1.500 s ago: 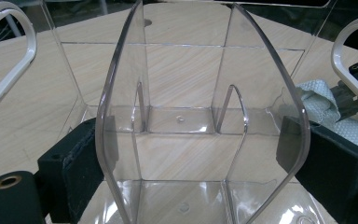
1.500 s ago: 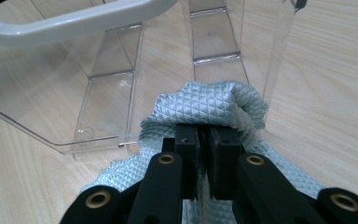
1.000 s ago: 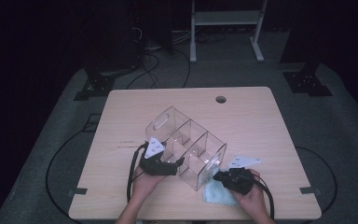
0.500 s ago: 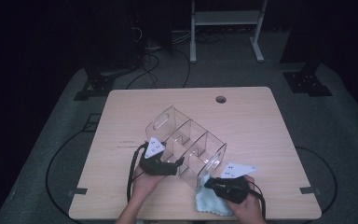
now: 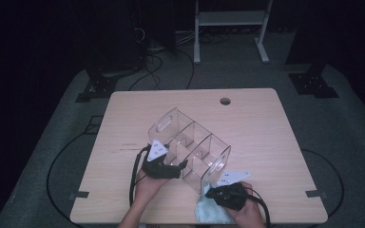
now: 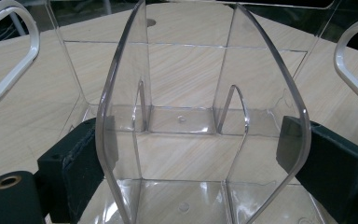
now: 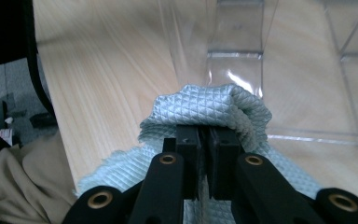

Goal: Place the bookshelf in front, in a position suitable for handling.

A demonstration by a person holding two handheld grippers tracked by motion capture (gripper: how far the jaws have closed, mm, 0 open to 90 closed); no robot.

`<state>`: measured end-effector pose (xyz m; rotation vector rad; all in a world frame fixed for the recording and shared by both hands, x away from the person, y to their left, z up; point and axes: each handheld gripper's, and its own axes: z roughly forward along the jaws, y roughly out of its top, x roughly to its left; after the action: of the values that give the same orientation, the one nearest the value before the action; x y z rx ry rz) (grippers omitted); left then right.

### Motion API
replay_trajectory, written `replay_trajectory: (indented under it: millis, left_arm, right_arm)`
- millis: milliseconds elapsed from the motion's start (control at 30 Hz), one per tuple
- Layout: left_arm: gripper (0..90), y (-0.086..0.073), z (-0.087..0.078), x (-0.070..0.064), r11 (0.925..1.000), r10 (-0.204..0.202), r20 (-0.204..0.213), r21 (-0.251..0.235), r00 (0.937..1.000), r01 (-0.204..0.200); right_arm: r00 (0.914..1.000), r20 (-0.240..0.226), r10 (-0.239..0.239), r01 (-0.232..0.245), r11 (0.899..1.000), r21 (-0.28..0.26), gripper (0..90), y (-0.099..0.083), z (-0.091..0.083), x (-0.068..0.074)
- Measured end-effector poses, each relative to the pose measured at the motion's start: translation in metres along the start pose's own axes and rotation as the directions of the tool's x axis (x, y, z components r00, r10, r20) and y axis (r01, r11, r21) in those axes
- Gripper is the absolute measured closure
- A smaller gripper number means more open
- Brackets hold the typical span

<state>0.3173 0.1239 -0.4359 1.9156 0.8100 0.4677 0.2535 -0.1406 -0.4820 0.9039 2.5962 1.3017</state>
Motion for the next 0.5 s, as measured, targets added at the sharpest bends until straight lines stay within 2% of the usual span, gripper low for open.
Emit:
replay_trajectory:
  millis: [100,267,400,500]
  left_arm:
    - [8.9,0.000,0.000,0.000,1.0000,-0.001,-0.001,-0.001,1.0000,0.001]
    - [8.9,0.000,0.000,0.000,1.0000,-0.001,0.000,-0.004,1.0000,0.001]
    - [8.9,0.000,0.001,0.000,1.0000,-0.001,0.001,-0.003,1.0000,0.001]
    - [8.9,0.000,0.001,-0.001,1.0000,-0.004,0.001,-0.003,1.0000,0.004]
  right_arm:
    - [1.0000,-0.005,-0.003,0.003,1.000,0.019,84.5,-0.003,0.006,-0.001]
    - [0.9997,0.013,-0.023,0.022,0.999,0.024,84.5,0.002,0.002,0.003]
    - [0.9998,0.013,-0.018,0.018,1.000,-0.019,84.5,0.009,-0.010,0.005]
    - [0.9994,0.020,-0.030,0.031,0.997,-0.073,84.5,0.018,-0.024,0.007]
